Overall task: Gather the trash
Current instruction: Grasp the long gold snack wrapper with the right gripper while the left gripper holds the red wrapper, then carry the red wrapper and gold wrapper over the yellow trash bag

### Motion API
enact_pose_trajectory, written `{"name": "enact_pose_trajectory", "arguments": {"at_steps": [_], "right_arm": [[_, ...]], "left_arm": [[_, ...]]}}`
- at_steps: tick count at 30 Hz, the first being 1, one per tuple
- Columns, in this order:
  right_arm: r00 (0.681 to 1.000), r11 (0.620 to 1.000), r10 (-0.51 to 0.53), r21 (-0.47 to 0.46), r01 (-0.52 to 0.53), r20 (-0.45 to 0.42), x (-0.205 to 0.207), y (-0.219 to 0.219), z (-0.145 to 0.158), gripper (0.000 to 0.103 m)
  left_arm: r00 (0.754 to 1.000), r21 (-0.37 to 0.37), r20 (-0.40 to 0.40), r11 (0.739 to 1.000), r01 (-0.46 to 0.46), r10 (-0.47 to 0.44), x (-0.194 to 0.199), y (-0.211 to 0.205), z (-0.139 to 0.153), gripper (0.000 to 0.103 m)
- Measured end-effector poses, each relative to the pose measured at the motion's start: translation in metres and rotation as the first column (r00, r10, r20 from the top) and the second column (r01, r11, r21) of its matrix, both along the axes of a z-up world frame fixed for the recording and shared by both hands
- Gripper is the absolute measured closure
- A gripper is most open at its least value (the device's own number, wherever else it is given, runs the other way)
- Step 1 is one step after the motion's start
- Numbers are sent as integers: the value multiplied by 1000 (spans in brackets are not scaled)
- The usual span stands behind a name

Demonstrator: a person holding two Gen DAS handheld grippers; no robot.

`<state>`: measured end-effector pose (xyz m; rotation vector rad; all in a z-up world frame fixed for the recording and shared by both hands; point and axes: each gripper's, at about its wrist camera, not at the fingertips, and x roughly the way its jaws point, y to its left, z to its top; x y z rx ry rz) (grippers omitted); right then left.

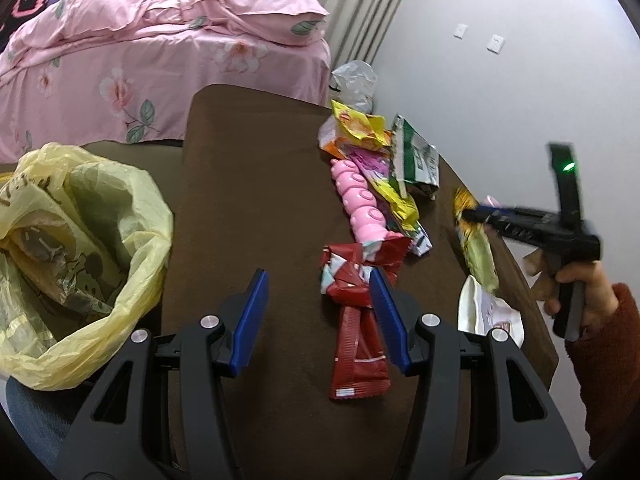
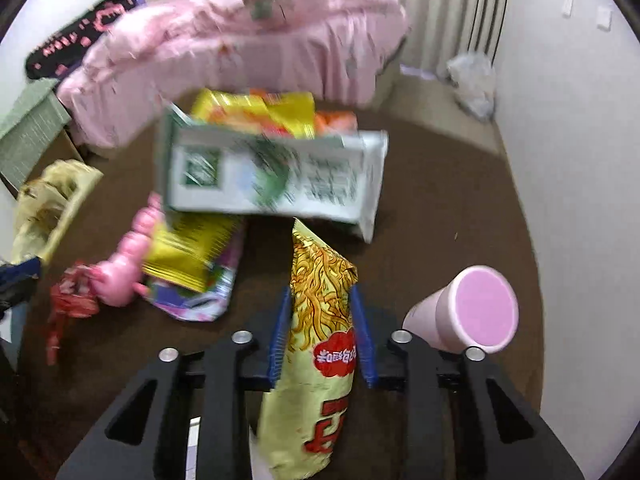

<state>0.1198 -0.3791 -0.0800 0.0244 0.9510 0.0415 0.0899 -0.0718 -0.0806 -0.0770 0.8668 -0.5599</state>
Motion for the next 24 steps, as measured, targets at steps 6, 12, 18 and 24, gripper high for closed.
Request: {"name": "enact_pose_trajectory", "arguments": {"at_steps": [6,12,18,24], "right_arm": [[988,1000,22,7,-23,154,-38,8,36,79],[967,1000,-10,10,8,255,-70,4,53,80],[939,997,-72,21,69,338,-96,-6,62,80],[928,997,-74,28,68,365,-104,-7,71,80]], "left_arm": [[999,26,12,998,50,-50,-5,-17,2,53],[996,42,18,996,81,-82,-6,-24,4,53],[991,3,-75,994,111,-110,11,-27,-3,53],[986,56,-142,994,94,-86,24,-43,-23,66]]}}
